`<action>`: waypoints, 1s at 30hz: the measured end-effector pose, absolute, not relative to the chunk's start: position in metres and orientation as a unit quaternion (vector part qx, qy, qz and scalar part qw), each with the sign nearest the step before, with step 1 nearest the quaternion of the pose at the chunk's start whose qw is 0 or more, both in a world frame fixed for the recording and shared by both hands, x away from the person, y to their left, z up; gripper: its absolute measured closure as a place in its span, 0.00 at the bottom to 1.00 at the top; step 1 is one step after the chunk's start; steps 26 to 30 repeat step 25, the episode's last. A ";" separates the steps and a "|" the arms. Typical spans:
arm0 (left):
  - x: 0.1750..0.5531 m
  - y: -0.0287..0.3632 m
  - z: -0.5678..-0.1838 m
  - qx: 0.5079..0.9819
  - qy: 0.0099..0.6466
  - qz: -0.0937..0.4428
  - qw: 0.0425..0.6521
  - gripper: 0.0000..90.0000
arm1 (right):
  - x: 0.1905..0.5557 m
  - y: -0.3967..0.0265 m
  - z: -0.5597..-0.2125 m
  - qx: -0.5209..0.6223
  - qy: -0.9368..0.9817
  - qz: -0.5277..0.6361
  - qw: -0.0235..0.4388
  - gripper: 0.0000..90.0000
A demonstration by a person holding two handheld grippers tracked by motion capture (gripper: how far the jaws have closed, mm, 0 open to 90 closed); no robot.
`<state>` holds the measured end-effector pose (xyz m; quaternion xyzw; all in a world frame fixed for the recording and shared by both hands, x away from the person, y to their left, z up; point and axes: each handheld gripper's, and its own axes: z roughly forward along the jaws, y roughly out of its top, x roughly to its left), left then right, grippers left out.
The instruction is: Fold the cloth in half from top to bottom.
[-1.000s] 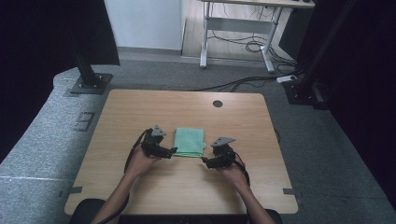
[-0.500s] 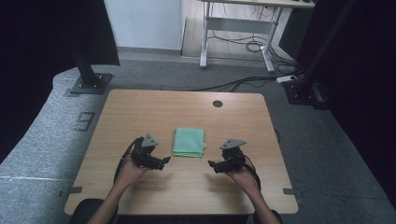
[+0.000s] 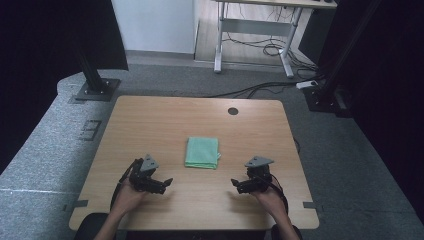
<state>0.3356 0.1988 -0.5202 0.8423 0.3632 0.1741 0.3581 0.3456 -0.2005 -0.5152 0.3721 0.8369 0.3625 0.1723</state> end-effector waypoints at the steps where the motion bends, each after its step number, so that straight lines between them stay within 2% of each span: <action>1: 0.335 0.200 -0.523 0.842 0.366 0.174 0.357 0.00 | 0.345 -0.203 -0.518 0.377 0.835 0.362 0.171 0.02; 12: 0.339 0.206 -0.548 0.848 0.389 0.160 0.324 0.00 | 0.346 -0.222 -0.542 0.411 0.822 0.359 0.166 0.02; 20: 0.341 0.206 -0.549 0.846 0.401 0.148 0.318 0.00 | 0.346 -0.225 -0.556 0.411 0.826 0.346 0.168 0.00; 30: 0.341 0.205 -0.549 0.845 0.404 0.149 0.318 0.00 | 0.346 -0.226 -0.557 0.410 0.826 0.349 0.169 0.00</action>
